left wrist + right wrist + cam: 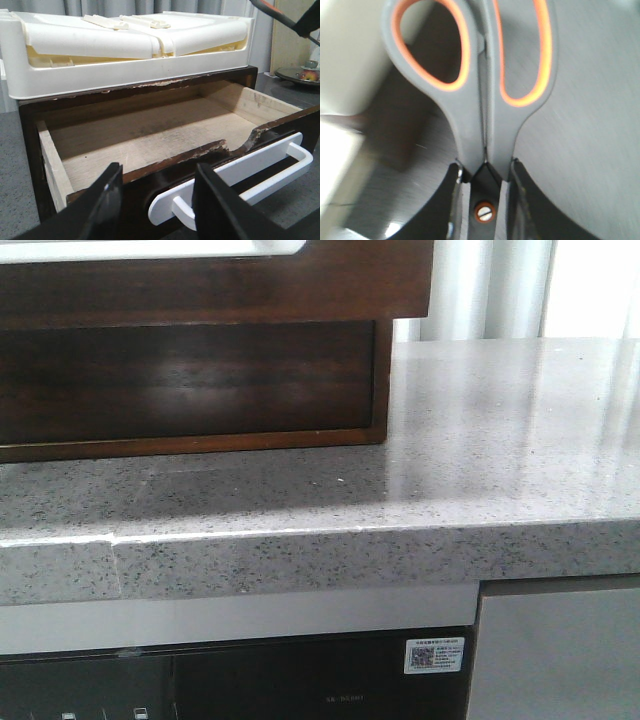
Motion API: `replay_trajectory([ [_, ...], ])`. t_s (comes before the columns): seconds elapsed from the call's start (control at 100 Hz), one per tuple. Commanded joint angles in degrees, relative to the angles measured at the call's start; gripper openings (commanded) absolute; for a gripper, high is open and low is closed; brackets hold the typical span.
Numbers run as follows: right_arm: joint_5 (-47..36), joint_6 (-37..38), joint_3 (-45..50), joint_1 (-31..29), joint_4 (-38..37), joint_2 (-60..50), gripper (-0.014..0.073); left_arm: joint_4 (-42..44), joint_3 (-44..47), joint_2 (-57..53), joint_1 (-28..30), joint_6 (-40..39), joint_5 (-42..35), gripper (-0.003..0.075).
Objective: Put scissors in drawer with both arms
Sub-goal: 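Carry the scissors over the open drawer and lower them inside with the right gripper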
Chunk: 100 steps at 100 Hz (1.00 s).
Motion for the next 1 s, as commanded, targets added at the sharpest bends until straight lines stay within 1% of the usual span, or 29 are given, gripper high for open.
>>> replay_trajectory([
  [0.0, -2.23, -4.69, -4.60, 3.82, 3.71, -3.27, -0.0074, 1.24, -2.04, 0.49, -0.48, -0.02, -5.00, 0.0293],
  [0.13, -1.34, -7.37, -8.04, 11.33, 4.02, -3.13, -0.0074, 1.24, -2.04, 0.49, -0.48, -0.02, -5.20, 0.0294],
  [0.29, -4.49, -14.40, -8.06, 20.81, 4.02, -1.91, -0.0074, 1.24, -2.04, 0.49, -0.48, -0.02, -5.20, 0.0293],
  [0.42, -6.03, -17.96, -8.06, 25.26, 4.02, 1.02, -0.0074, 1.24, -2.04, 0.49, -0.48, -0.02, -5.20, 0.0293],
  [0.51, -6.79, -19.57, -8.06, 26.71, 3.91, 3.82, -0.0074, 1.24, -2.04, 0.49, -0.48, -0.02, -5.20, 0.0294],
  [0.62, -7.16, -21.58, -8.06, 26.71, 3.66, 7.25, -0.0074, 0.78, -2.04, 0.49, -0.48, -0.02, -5.69, 0.0294],
  [0.68, -7.16, -21.57, -8.06, 26.71, 2.45, 9.09, -0.0074, 0.79, -2.04, 0.49, -0.48, -0.02, -5.91, 0.0294],
  [0.99, -6.18, -22.18, -8.06, 26.71, 2.22, 14.30, -0.0074, 0.79, -2.04, 0.49, -0.48, -0.02, -5.98, 0.0294],
])
